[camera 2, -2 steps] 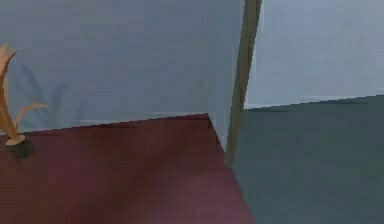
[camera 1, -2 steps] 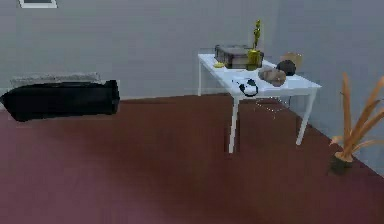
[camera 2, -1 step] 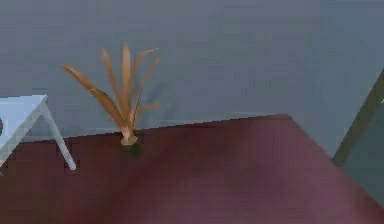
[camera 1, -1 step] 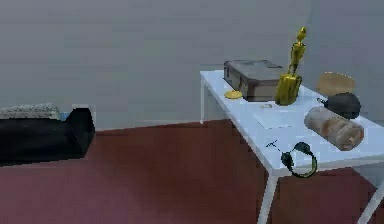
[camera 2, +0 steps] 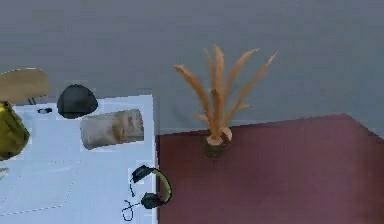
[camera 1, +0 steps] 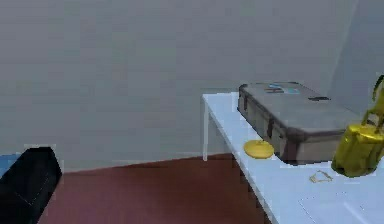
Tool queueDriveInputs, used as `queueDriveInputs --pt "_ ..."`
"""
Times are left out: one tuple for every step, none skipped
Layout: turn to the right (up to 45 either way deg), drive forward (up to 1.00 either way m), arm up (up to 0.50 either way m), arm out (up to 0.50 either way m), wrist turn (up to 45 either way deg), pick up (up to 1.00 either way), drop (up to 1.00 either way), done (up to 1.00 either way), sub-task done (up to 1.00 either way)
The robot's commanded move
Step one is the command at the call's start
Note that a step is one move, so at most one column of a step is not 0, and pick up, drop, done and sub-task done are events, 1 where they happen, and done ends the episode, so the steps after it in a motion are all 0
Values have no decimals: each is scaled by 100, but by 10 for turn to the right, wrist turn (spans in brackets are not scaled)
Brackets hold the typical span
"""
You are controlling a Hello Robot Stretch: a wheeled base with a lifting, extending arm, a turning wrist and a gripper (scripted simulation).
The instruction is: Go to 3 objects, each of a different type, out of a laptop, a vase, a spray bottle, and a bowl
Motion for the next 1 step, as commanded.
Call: queueDriveInputs --pt "210 0 0 0 0 0 0 0 0"
